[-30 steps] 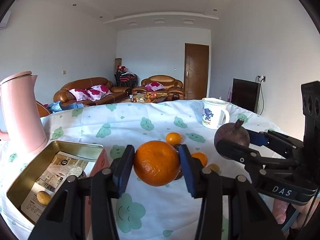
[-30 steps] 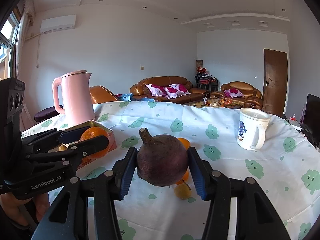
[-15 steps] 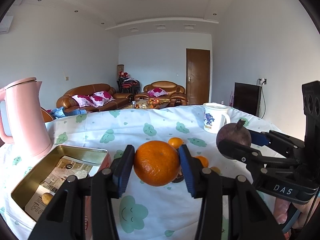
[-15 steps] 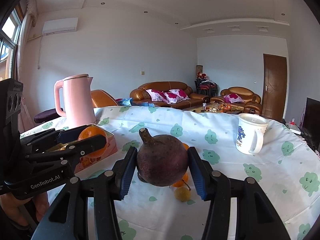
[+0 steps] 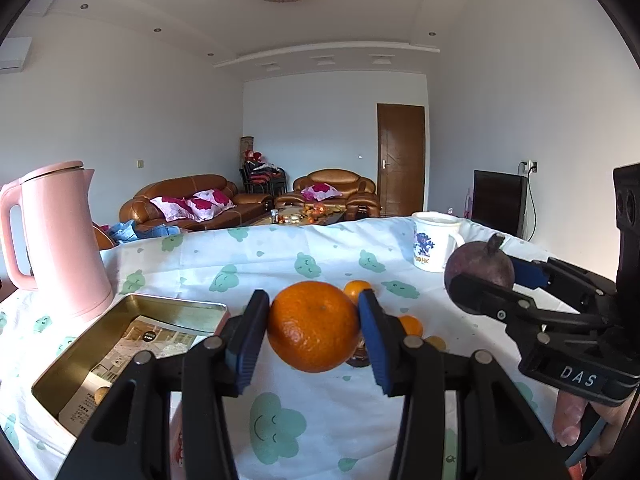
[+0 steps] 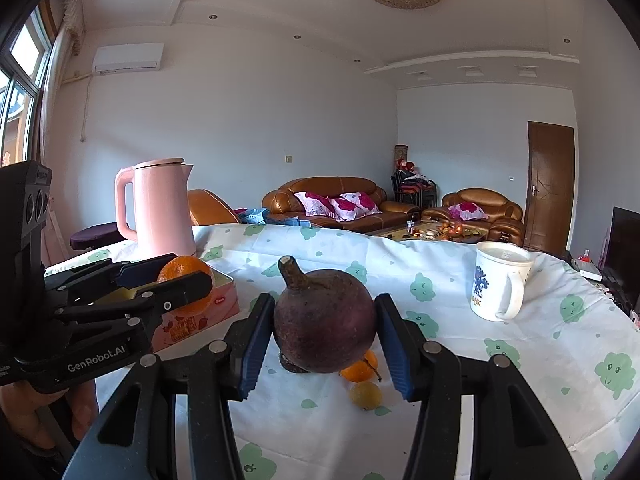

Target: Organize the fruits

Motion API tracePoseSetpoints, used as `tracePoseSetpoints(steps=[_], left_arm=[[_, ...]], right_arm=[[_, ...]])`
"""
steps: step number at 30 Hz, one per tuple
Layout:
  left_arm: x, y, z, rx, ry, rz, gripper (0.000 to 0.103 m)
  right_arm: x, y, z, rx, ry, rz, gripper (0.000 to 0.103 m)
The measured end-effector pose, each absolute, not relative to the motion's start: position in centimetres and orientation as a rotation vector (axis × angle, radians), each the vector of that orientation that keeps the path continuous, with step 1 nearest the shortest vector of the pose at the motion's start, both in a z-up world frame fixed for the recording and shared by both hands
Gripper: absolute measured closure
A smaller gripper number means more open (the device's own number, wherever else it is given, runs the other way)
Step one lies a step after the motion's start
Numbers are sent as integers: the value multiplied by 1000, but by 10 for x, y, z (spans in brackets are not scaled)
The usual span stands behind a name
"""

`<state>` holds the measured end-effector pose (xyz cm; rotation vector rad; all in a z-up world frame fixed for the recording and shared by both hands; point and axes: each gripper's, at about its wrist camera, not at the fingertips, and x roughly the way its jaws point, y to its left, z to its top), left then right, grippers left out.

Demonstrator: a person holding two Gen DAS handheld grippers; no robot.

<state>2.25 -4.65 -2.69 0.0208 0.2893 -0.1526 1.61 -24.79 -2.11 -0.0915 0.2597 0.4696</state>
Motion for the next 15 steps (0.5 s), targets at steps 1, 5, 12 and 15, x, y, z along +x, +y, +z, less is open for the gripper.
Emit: tracePoseSetpoints(steps=[1,5,12,15], left_arm=[[22,-45,-27,20,290,-148,55],[22,-40,-25,16,288,-135,55],[20,-35,-23,15,283,-125,55],[21,-33,-23,18,288,-119,55]], right_arm=[[16,-247,-21,-95,263,472,50],[16,-242,-21,-109,268,477,50],[19,-237,-20,-122,281,486,50],[20,-233,-19,-132,285,492,50]])
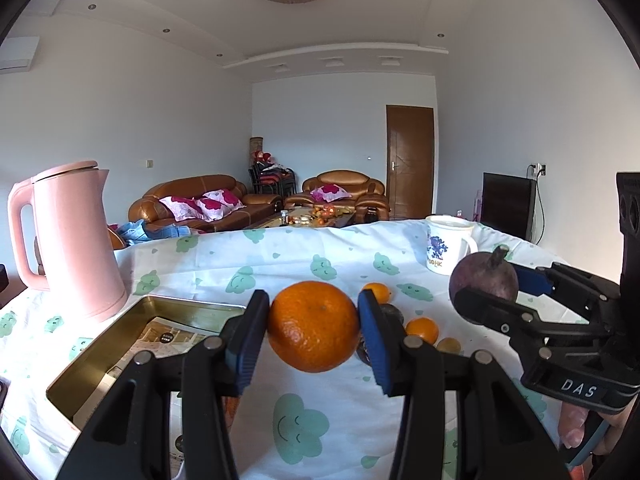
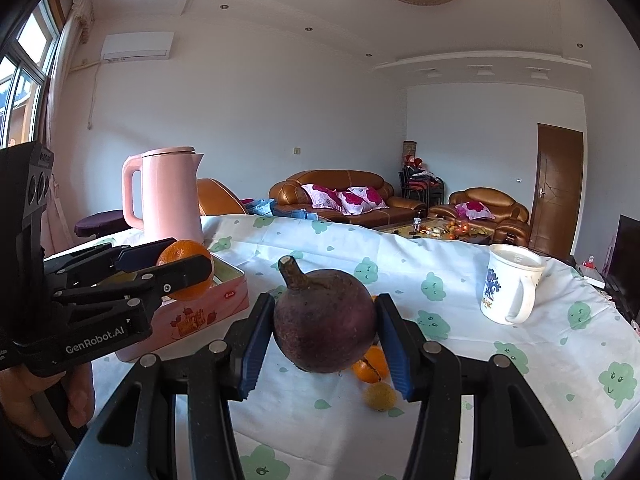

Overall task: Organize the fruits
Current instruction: 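Carry the orange with the left gripper while the right gripper carries the mangosteen over the tin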

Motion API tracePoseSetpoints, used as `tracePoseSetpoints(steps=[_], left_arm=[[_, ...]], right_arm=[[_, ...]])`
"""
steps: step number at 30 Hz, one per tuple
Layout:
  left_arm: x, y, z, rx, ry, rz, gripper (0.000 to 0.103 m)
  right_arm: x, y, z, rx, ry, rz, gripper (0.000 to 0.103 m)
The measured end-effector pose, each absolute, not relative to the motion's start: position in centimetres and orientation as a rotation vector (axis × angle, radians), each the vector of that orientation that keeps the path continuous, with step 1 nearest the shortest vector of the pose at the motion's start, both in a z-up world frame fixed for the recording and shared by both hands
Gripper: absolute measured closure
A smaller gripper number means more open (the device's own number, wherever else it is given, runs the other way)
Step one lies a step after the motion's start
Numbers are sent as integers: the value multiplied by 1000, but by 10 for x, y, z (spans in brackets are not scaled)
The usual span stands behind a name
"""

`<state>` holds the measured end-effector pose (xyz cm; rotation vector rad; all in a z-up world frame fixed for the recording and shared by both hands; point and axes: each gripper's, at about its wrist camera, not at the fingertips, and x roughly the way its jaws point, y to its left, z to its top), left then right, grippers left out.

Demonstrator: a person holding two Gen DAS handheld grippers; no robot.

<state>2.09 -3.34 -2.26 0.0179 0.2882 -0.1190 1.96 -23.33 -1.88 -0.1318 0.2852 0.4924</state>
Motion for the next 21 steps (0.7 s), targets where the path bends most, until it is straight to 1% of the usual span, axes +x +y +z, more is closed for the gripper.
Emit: tracePoseSetpoints(steps=[10,21], left_arm=[[25,-13,-21,8,306,-76,55],[32,36,-16,-39,347,10,55]], right_arm=[[28,-210,-6,-163,293,546,50],[46,-175,10,-191,306,616,50]])
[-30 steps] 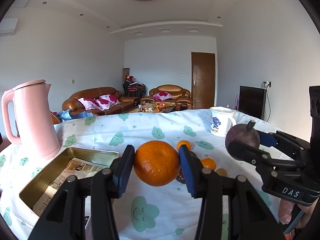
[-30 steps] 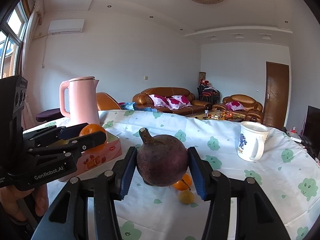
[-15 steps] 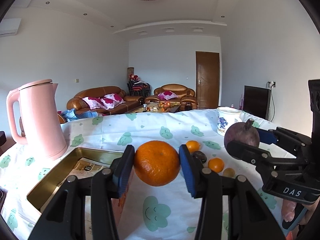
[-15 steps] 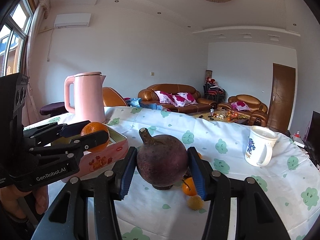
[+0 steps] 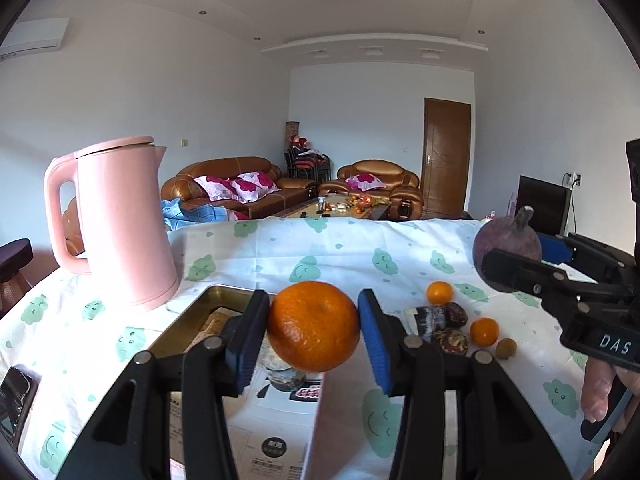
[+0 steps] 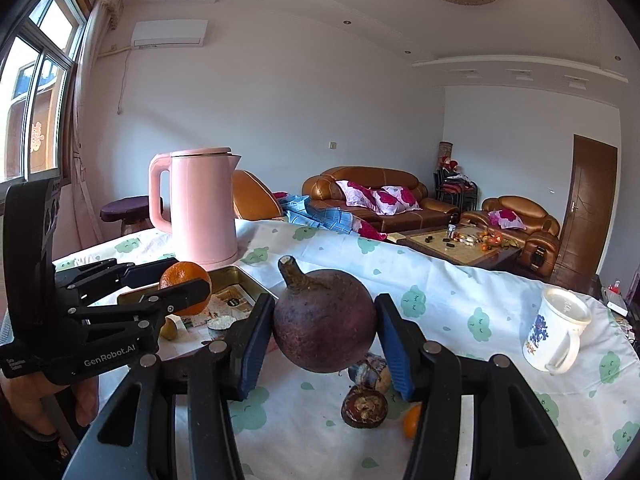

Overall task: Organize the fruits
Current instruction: 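Carry the orange with the left gripper while the right gripper carries the mangosteen over the tin, then lower the orange into the tin and open the left gripper while the right gripper releases the mangosteen there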

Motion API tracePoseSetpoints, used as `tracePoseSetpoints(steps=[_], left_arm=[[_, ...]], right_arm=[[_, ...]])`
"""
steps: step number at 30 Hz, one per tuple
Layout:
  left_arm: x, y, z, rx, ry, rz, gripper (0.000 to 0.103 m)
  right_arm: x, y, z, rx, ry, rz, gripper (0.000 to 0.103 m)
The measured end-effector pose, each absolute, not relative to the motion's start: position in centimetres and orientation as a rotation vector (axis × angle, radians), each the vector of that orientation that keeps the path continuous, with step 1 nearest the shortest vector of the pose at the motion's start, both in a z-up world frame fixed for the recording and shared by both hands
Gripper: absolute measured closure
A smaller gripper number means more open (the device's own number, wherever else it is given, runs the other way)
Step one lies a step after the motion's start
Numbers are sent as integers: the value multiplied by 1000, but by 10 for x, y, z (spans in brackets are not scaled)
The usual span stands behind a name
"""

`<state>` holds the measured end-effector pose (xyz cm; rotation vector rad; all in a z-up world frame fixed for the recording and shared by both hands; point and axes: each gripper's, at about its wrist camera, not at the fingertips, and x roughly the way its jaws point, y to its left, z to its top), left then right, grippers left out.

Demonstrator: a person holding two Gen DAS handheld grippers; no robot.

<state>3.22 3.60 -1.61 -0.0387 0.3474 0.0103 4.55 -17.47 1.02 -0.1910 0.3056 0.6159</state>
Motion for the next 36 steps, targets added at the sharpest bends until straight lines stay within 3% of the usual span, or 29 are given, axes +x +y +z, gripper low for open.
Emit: tracePoseSetpoints(steps=[18,36], left_arm=[[50,106,-22,-62,451,102,55],[61,134,-38,-61,530,143,55]], right_arm=[[77,-121,20,-205,345,713,50],[76,-56,-6,-289,418,813,50]])
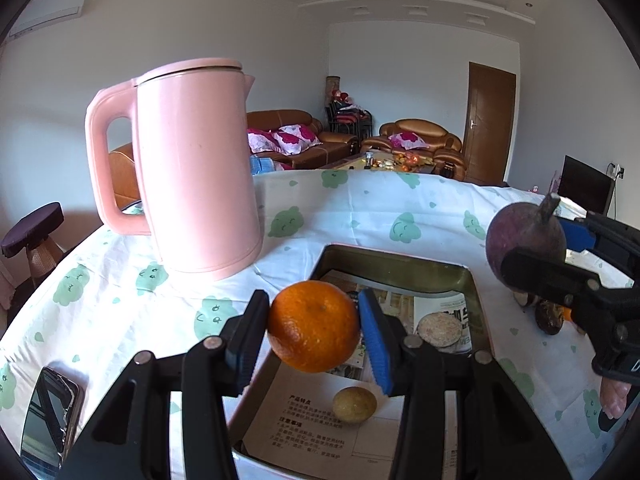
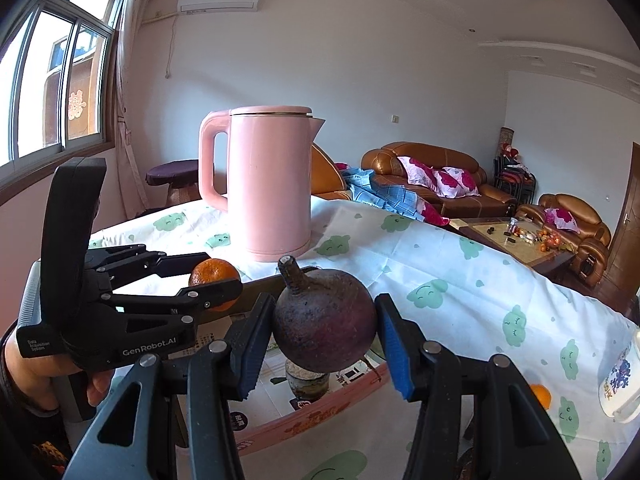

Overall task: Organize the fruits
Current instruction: 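Lower the orange into the tin and open the left gripper while the right gripper releases the mangosteen there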

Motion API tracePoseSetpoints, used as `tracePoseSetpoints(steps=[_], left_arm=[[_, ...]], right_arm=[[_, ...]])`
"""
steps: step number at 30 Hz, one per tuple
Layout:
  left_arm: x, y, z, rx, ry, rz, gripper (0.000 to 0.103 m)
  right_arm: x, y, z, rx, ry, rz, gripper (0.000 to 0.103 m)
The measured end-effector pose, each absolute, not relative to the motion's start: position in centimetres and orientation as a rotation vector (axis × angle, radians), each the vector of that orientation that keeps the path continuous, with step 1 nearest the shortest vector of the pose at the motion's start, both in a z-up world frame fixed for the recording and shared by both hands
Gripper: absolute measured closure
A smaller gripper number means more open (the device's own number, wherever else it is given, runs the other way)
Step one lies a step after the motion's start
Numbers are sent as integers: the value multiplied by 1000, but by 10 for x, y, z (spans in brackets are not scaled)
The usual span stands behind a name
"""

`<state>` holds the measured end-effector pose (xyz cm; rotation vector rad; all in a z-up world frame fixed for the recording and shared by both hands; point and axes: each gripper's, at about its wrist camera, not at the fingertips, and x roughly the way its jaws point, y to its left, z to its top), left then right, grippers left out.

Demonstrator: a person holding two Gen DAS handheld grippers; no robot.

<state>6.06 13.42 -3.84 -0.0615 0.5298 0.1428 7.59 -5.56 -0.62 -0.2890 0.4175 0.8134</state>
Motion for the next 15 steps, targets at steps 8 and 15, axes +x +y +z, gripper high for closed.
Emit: tracePoseSetpoints(steps=[8,15], left_arm=[[63,138,-45,-58,555,142,55],[67,137,-50,-51,573,136,55]], right_arm=[[78,-40,-19,-301,451,833,50],[77,-33,-27,-302,472,848,50]])
